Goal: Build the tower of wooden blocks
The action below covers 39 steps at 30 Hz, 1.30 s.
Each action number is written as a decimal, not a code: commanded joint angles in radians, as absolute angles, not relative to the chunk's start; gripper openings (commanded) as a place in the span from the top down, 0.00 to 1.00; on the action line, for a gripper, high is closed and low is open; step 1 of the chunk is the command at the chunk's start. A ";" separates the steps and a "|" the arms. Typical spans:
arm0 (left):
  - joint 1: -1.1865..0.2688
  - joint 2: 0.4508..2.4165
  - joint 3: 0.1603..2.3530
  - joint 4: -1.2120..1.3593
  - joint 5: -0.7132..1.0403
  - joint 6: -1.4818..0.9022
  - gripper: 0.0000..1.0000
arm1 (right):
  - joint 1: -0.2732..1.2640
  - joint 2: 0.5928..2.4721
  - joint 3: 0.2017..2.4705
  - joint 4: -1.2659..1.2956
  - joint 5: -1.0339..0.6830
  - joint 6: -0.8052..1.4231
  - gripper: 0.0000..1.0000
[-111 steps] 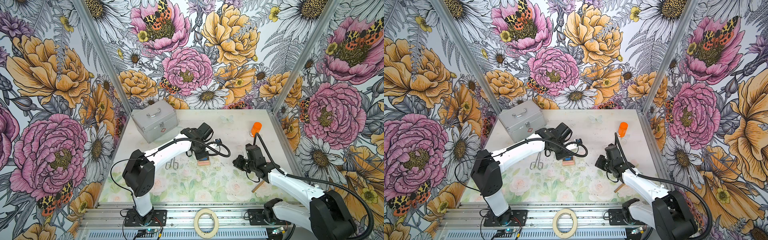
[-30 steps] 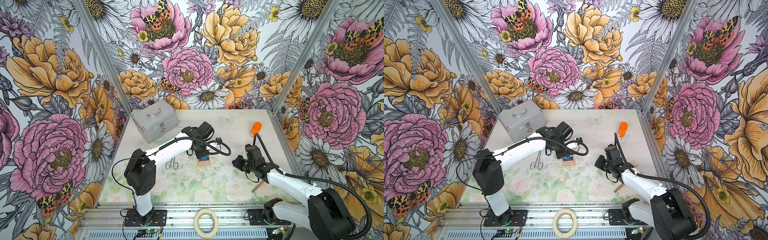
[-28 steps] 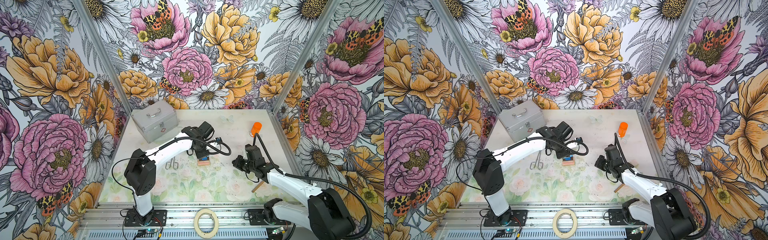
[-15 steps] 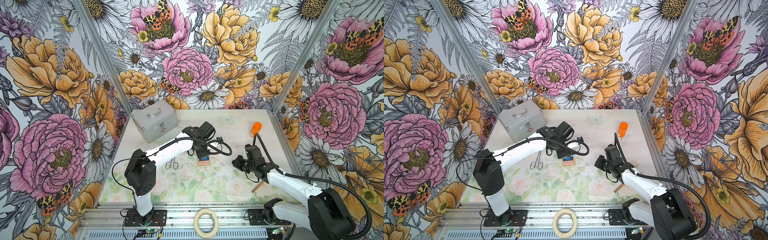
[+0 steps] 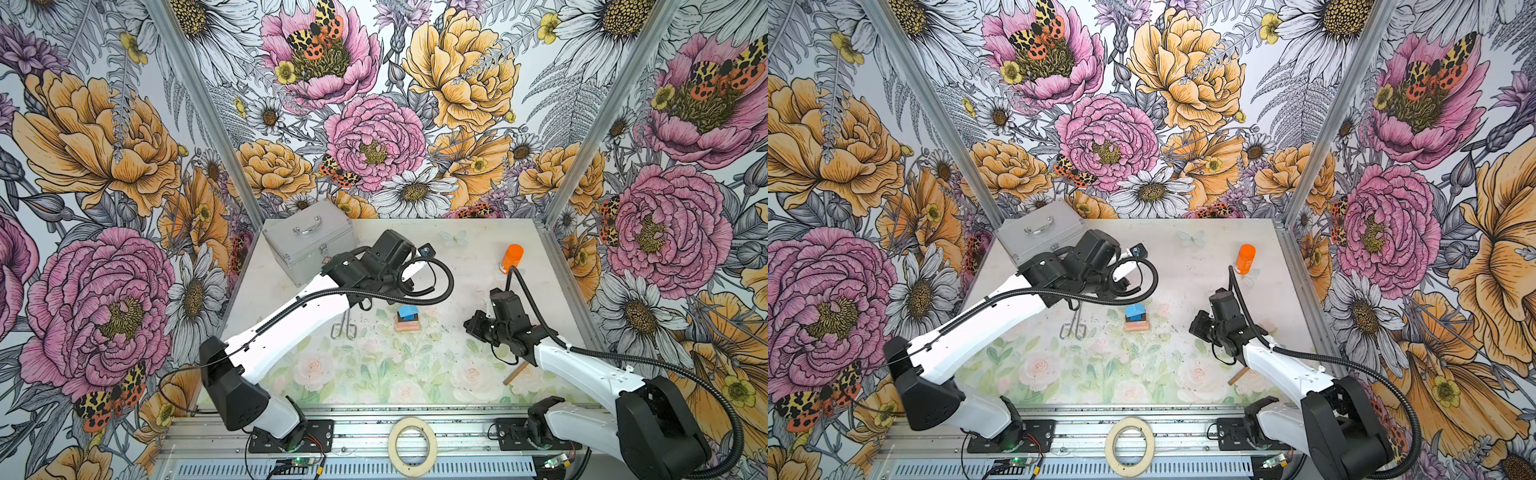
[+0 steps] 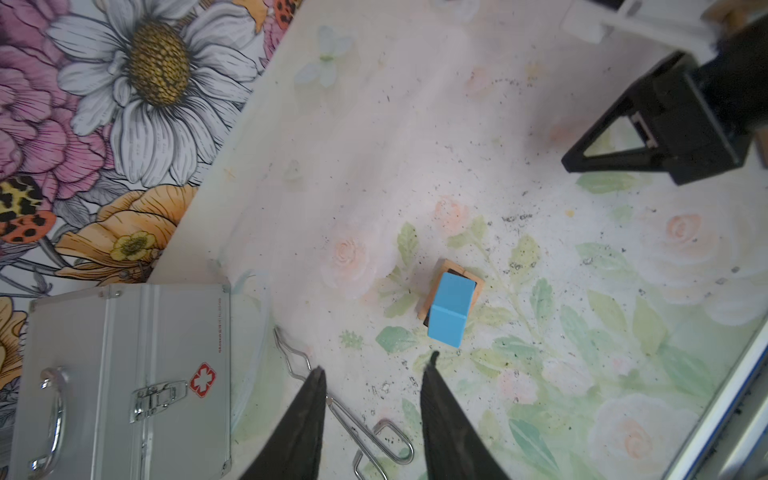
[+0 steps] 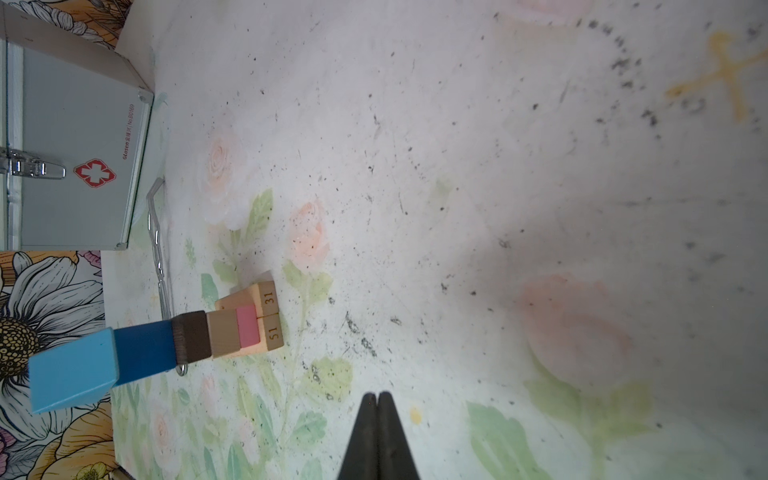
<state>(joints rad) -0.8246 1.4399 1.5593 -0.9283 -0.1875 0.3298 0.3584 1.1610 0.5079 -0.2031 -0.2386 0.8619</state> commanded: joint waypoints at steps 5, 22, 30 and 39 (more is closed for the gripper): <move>-0.753 1.139 1.265 -0.571 -0.077 -0.074 0.86 | 0.353 1.236 0.706 -0.242 -0.246 0.765 1.00; -0.757 1.004 0.766 -0.326 0.134 -0.480 1.00 | 0.412 1.596 1.132 -0.337 -0.350 0.674 1.00; -0.799 1.083 0.761 -0.378 0.258 -0.472 1.00 | 0.479 1.707 1.240 -0.337 -0.377 0.667 1.00; -0.850 1.205 0.770 -0.365 0.275 -0.485 1.00 | 0.498 1.744 1.267 -0.336 -0.397 0.663 1.00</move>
<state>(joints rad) -0.8471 1.1988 0.7536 -0.3775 0.2436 -0.4736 0.4919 1.7344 1.2411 -0.3408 -0.3840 0.6788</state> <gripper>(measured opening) 0.045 0.042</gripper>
